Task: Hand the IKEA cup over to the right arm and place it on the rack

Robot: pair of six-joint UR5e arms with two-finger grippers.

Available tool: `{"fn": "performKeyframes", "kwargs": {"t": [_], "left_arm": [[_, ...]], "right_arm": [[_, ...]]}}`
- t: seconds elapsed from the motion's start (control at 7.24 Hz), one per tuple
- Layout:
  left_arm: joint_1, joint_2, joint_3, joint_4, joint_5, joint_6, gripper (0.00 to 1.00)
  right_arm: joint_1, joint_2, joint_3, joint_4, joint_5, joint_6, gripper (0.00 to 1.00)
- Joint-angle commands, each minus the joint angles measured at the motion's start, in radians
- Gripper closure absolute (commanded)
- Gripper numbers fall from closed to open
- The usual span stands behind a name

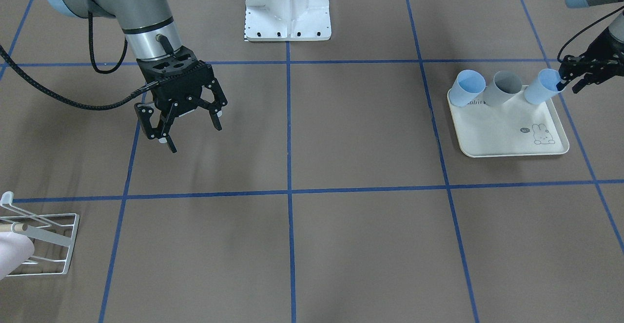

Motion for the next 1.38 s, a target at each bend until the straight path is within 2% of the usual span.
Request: {"fn": "performKeyframes", "kwargs": {"t": [0.0, 0.14, 0.28, 0.55, 0.83, 0.97, 1.11, 1.24], "left_arm": [[0.000, 0.000, -0.001, -0.002, -0.026, 0.000, 0.76], [0.000, 0.000, -0.001, -0.002, -0.027, 0.000, 0.90], [0.000, -0.001, -0.006, -0.001, -0.055, 0.000, 1.00], [-0.028, -0.006, -0.009, 0.008, -0.157, 0.000, 1.00], [-0.187, -0.076, -0.024, 0.095, -0.176, 0.000, 1.00], [-0.260, -0.133, -0.070, 0.214, -0.223, -0.002, 1.00], [-0.311, -0.196, -0.145, 0.380, -0.254, -0.027, 1.00], [-0.310, -0.269, -0.234, 0.518, -0.264, -0.145, 1.00]], "right_arm": [[0.001, 0.000, -0.001, 0.000, 0.000, -0.001, 0.00], [-0.001, 0.001, -0.001, 0.000, -0.002, -0.001, 0.00], [-0.001, 0.003, -0.001, 0.002, -0.003, -0.001, 0.00], [-0.015, 0.008, -0.006, 0.014, -0.008, -0.008, 0.00], [-0.021, 0.041, -0.009, 0.018, -0.014, -0.019, 0.00], [-0.048, 0.070, -0.010, 0.043, -0.046, -0.033, 0.01], [-0.085, 0.071, -0.028, 0.164, -0.085, -0.033, 0.01], [-0.123, 0.071, -0.074, 0.313, -0.130, -0.036, 0.01]]}}
